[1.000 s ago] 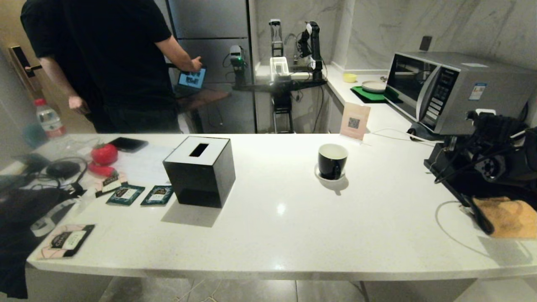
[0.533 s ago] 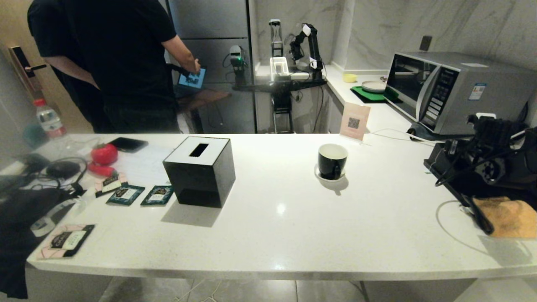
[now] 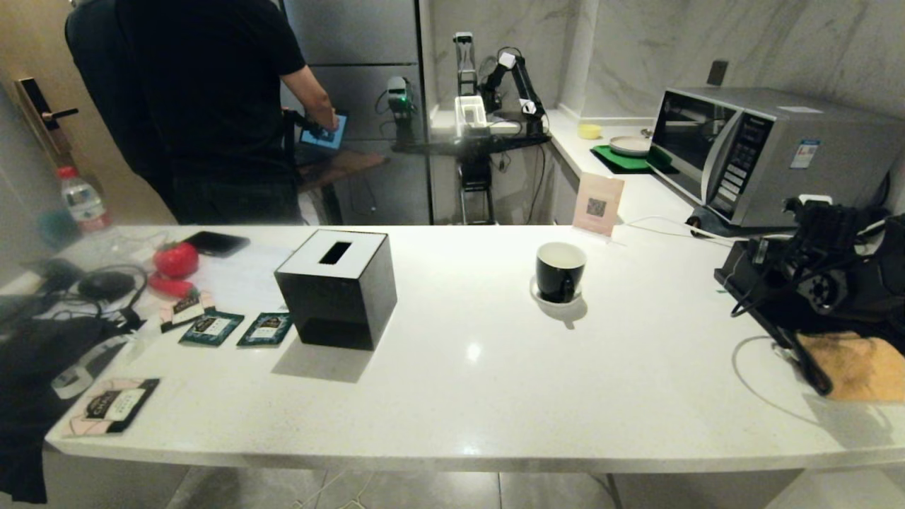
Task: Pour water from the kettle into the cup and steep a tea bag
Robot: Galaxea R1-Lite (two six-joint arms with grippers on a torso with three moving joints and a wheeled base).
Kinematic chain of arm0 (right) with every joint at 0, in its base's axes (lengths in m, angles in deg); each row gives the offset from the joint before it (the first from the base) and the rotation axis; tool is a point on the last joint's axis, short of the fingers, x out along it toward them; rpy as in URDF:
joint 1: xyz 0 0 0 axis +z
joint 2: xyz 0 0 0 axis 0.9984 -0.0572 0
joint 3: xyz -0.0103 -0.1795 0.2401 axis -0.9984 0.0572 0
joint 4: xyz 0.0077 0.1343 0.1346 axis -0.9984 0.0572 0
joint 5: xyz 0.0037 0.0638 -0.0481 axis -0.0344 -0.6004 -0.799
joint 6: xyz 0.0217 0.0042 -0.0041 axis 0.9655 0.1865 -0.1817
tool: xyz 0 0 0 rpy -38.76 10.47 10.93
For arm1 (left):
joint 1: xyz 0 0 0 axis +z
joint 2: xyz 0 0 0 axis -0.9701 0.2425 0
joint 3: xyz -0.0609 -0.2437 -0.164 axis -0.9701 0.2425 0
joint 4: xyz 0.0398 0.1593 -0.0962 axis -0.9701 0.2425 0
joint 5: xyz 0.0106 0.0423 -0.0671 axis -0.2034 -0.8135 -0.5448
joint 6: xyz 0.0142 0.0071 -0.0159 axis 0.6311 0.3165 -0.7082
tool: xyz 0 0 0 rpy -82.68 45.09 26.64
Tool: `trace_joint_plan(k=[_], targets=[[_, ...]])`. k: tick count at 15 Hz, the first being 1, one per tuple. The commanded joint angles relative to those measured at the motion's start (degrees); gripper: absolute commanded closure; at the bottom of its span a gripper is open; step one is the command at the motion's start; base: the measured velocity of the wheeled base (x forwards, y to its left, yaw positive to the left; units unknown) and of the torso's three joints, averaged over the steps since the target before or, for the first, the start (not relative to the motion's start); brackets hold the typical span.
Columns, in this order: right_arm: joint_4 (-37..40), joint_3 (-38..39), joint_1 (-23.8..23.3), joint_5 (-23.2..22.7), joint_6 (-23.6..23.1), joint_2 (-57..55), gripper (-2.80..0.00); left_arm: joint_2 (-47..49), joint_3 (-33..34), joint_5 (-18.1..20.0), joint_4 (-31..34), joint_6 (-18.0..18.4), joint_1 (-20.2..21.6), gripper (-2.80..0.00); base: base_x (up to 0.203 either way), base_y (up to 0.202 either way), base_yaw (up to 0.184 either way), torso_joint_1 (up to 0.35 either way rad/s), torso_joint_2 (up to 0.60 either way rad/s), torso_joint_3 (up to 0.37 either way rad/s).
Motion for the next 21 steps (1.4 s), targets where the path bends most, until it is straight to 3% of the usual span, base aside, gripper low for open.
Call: trace_joint_plan(k=[1, 2, 21], targets=[[-0.3, -0.2, 0.0, 0.1, -0.1, -0.4, -2.8, 0.0, 0.0, 0.0, 0.0, 0.0, 0.0, 0.0, 0.0, 0.0, 0.0, 0.0, 0.0, 0.0], [-0.4, -0.3, 0.1, 0.1, -0.1, -0.4, 0.0, 0.0, 0.0, 0.0, 0.0, 0.0, 0.0, 0.0, 0.0, 0.0, 0.0, 0.0, 0.0, 0.0], [-2.8, -0.2, 0.1, 0.0, -0.1, 2.0, 0.0, 0.0, 0.0, 0.0, 0.0, 0.0, 0.0, 0.0, 0.0, 0.0, 0.0, 0.0, 0.0, 0.0]])
